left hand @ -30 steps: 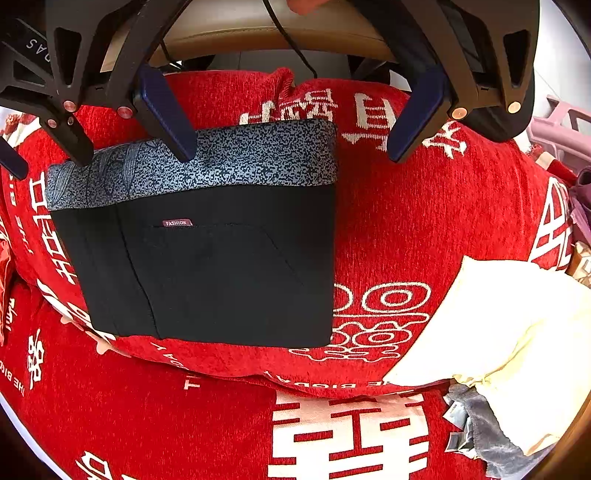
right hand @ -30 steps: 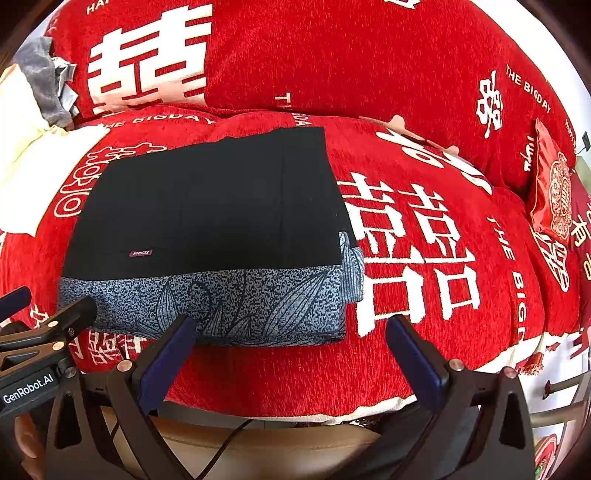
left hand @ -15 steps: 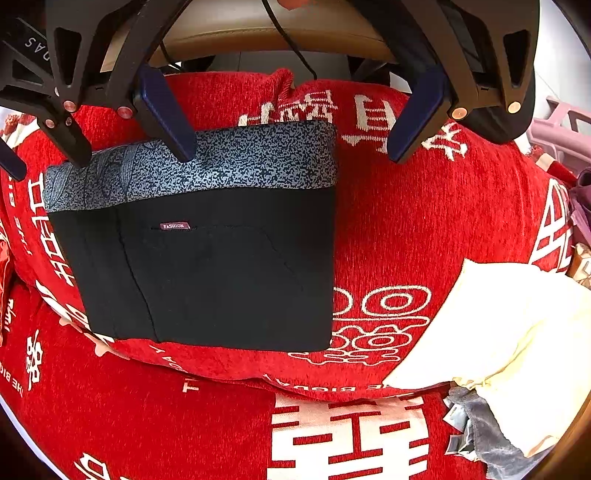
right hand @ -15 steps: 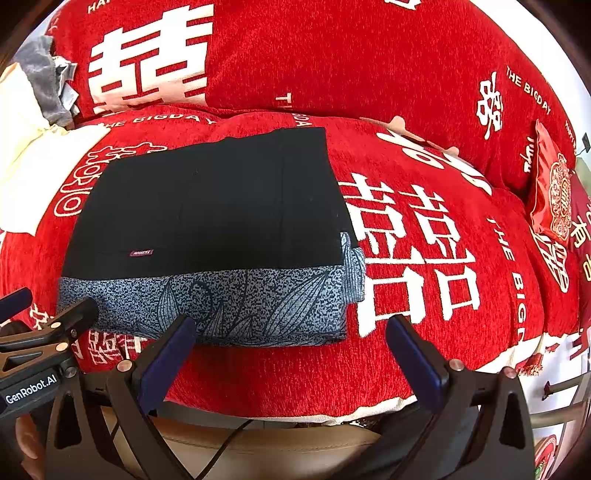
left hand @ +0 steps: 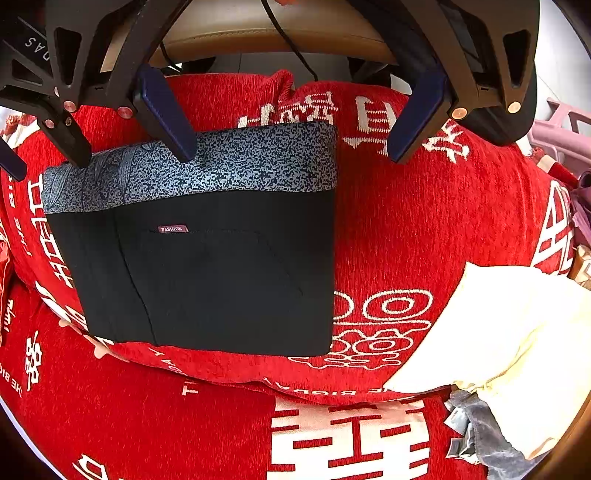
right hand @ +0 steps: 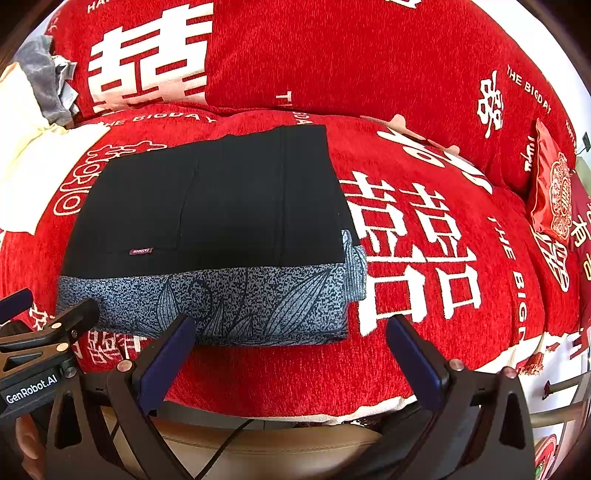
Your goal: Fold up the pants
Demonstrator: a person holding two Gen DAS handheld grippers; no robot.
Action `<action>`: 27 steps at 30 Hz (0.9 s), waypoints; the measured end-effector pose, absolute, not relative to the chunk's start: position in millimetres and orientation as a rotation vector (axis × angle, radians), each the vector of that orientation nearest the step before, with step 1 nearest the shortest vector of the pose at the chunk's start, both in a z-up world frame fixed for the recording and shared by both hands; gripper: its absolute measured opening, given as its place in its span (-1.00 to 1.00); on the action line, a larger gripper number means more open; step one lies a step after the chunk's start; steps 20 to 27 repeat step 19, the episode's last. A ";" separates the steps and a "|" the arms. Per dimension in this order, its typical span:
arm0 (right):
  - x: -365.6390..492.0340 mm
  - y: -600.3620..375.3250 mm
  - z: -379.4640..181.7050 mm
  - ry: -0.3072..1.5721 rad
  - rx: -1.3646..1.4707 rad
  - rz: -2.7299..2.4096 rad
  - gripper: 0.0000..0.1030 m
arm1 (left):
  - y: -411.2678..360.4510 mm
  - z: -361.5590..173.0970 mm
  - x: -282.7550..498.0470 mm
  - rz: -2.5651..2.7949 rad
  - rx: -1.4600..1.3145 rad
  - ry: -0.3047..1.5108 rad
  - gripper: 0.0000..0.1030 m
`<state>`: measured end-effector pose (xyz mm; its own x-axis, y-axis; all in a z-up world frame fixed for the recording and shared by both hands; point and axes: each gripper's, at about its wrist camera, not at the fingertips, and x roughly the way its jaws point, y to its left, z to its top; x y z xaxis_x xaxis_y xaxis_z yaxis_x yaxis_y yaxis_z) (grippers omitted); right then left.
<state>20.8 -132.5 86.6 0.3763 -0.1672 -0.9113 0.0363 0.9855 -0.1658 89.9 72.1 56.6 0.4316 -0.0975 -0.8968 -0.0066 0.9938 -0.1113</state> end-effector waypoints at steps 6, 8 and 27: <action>19.4 -134.0 82.7 1.182 -0.124 -0.125 0.99 | 72.4 55.8 89.0 -0.058 -0.104 1.114 1.00; 18.9 -135.3 77.7 1.189 -0.126 -0.122 0.99 | 72.6 52.9 87.2 -0.061 -0.112 1.111 1.00; 7.0 -155.7 24.6 1.288 -0.093 -0.126 0.99 | 65.1 3.3 81.6 -0.065 -0.097 1.234 1.00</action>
